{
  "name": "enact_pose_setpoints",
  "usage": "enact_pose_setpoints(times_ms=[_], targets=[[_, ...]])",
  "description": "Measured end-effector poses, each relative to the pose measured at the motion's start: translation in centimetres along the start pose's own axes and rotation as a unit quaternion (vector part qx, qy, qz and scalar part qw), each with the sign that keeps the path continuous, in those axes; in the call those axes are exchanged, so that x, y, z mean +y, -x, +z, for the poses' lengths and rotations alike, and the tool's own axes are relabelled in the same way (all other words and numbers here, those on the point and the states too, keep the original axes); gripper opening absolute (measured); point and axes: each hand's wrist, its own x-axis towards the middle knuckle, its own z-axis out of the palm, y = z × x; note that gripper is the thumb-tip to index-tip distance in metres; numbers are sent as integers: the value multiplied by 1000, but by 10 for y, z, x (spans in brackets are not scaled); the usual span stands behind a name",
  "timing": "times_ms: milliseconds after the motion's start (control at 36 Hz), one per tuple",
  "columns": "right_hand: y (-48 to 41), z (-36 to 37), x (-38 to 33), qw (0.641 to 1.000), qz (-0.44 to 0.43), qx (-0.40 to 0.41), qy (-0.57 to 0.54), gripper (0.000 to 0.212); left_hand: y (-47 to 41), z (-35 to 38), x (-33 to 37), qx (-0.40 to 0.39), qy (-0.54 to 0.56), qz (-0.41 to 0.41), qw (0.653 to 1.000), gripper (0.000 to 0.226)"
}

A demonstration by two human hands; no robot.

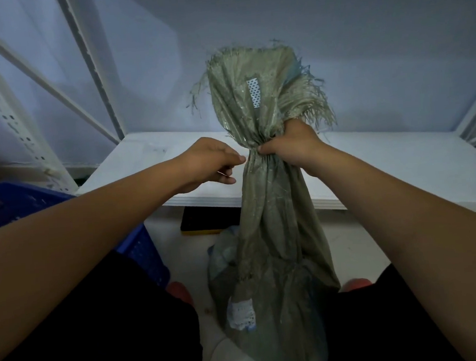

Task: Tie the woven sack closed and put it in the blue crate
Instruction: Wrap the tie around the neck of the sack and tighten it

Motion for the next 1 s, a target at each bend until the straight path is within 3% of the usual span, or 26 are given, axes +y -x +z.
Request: enact_pose_setpoints(times_ms=[306, 500, 639, 806, 1000], targets=[[0, 1, -2, 999, 32, 25, -19, 51, -1, 6, 2, 14, 42, 96, 994, 21], [-6, 4, 2, 990, 80, 29, -108, 67, -4, 19, -6, -17, 111, 85, 990, 13], [-5, 1, 2, 977, 110, 22, -182, 42, -6, 25, -10, -28, 171, 74, 982, 28], [-1, 2, -3, 962, 130, -15, -240, 61, -11, 24, -11, 18, 210, 66, 975, 12], [0, 7, -6, 953, 143, -36, -264, 54, -10, 25, -9, 31, 159, 61, 985, 19]])
